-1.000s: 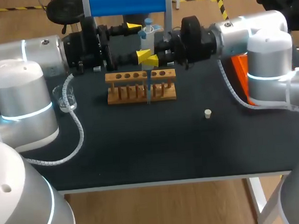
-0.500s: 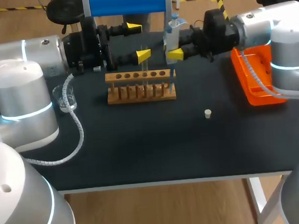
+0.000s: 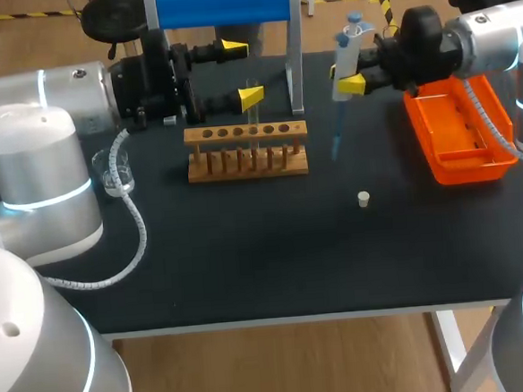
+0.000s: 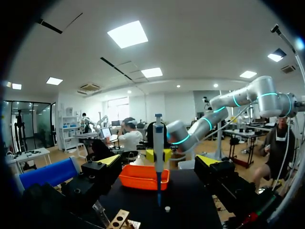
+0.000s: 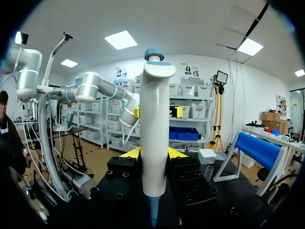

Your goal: Invert the test tube, pick up the pipette, mount the tip to pipette, aspirate from beaker and dispense into the tube, eject the tip, return the pipette, and cap with the stopper.

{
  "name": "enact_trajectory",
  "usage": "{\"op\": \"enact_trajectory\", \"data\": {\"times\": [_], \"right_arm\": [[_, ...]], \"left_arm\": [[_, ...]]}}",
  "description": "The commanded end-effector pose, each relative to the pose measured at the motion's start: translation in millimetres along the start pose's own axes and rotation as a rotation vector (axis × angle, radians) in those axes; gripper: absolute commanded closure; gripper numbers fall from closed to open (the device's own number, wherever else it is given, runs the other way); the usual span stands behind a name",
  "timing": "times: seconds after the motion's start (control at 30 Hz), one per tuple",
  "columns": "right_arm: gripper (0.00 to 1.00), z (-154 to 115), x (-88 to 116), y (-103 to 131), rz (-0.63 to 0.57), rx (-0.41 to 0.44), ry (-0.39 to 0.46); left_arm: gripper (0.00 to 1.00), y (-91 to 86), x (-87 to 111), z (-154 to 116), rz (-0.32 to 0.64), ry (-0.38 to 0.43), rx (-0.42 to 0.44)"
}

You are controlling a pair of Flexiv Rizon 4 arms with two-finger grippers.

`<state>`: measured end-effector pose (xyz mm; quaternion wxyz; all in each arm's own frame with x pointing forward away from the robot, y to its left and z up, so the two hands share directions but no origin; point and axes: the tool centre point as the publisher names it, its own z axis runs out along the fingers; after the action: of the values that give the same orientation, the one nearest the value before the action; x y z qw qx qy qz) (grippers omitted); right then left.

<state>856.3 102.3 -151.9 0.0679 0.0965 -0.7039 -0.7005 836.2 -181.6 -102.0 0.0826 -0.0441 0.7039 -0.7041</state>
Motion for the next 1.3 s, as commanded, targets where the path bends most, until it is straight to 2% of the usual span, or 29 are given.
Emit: {"op": "enact_trajectory", "data": {"times": [0.03,0.6,0.77,1.3], "right_arm": [[1.00,-2,0,1,0.000,0.003,0.003],[1.00,-2,0,1,0.000,0.003,0.003],[1.00,-32,1,12,-0.012,0.001,-0.001],[1.00,-166,3,45,-0.079,0.022,-0.012]], "left_arm": [[0.00,0.7,-0.1,1,0.001,-0.001,0.001],[0.00,0.7,-0.1,1,0.001,-0.001,0.001],[0.00,0.7,-0.1,1,0.001,-0.001,0.001],[0.00,0.7,-0.1,1,0.001,-0.001,0.001]]}}
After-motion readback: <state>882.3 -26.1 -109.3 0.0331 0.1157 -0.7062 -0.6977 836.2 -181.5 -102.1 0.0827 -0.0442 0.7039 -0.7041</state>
